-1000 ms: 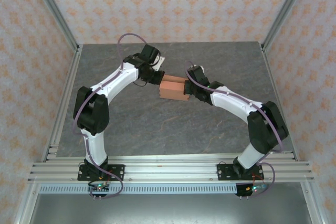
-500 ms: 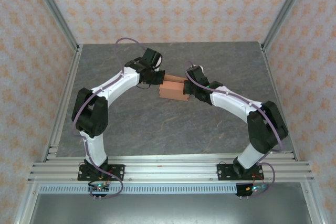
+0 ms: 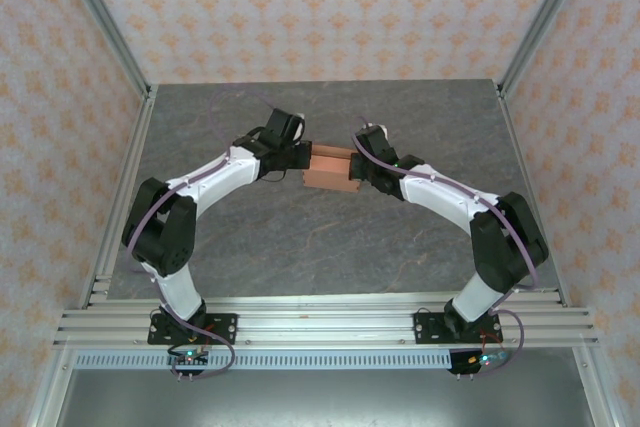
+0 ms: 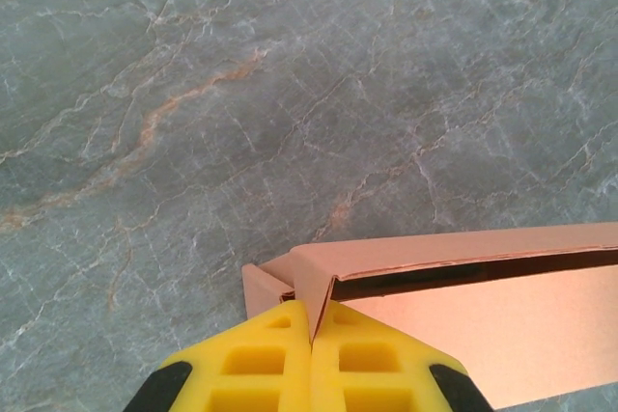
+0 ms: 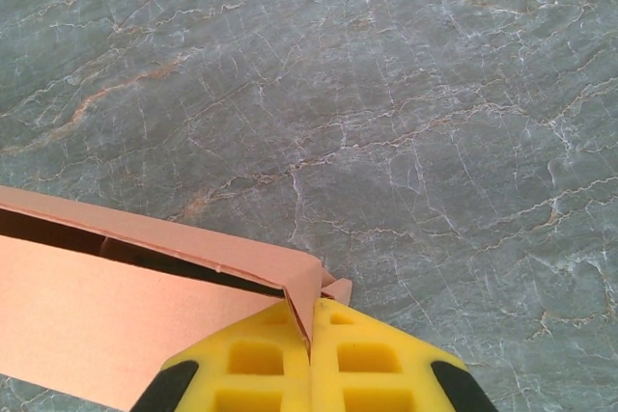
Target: Fold the paper box
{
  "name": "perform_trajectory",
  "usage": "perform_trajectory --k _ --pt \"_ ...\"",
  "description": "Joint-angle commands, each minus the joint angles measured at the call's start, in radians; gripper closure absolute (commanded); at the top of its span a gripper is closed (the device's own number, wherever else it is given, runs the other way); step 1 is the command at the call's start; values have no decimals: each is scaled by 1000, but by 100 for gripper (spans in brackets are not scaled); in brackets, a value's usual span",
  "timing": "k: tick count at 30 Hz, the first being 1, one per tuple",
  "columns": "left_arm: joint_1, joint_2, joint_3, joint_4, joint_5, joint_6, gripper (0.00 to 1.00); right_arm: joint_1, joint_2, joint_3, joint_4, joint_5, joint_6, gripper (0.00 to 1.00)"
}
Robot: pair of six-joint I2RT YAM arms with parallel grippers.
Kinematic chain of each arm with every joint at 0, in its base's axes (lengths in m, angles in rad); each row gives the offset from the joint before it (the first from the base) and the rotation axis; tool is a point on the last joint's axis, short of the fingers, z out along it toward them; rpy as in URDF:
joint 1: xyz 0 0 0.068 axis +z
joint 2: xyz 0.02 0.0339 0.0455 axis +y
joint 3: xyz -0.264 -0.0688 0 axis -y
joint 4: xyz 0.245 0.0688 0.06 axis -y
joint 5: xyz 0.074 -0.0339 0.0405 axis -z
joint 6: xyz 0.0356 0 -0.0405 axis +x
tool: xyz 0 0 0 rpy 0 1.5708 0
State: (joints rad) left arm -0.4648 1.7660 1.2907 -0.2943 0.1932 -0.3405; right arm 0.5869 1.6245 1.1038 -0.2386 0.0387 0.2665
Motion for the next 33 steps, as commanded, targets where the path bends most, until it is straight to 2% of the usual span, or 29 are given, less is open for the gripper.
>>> perform_trajectory --k 1,22,26,33 --pt "-13 3 -61 25 11 -28 100 19 50 -44 -59 -39 16 100" --pt "-54 -53 -264 241 -73 -55 100 36 -5 -209 119 -21 17 100" --pt "-55 -74 -262 256 -75 -60 92 48 5 -207 130 10 2 100" --pt "-54 -96 -250 258 -67 -71 88 62 17 -199 121 56 -10 100"
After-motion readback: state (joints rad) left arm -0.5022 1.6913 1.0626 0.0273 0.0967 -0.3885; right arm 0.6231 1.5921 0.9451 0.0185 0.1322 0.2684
